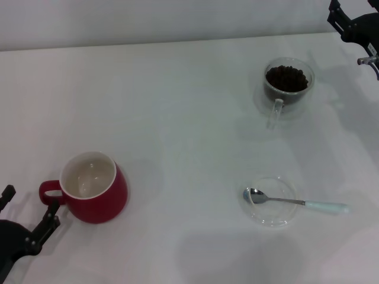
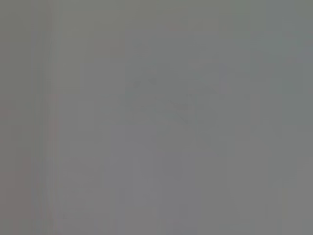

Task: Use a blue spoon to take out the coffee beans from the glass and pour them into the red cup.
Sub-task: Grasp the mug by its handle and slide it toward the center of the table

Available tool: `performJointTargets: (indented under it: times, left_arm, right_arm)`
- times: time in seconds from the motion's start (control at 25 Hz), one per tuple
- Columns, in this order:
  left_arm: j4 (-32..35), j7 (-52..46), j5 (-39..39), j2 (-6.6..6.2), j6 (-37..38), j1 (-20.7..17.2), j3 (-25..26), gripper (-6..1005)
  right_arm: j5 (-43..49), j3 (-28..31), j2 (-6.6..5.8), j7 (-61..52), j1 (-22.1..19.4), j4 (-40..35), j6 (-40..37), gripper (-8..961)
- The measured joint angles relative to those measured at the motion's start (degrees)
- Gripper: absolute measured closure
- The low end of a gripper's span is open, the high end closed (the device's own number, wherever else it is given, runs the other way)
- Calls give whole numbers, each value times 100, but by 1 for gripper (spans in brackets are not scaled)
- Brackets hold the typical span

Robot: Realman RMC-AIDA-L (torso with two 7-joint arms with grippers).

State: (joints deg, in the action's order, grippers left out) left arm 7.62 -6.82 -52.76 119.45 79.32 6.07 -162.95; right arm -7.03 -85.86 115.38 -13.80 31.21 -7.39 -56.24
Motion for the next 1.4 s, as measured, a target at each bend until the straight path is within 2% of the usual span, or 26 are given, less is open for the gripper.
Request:
performJointTargets:
  times: [0.52,1.08,1.2,1.4]
  left_arm:
    - [48,-3,-25,8,-420,197,18,164]
    - [100,47,29,2,-452,218,0,174]
    - [100,48,30,0,-443,225,0,390]
    - [100,49,21,0,-425,231,14,557]
  right_arm:
    - [0,-1,-15,0,6,0,0,84]
    - [0,-1,-7,0,1,1,-1,84]
    - [0,-1,-7,0,-1,1,-1,84]
    - [0,-1,-7,0,-2,1,-1,84]
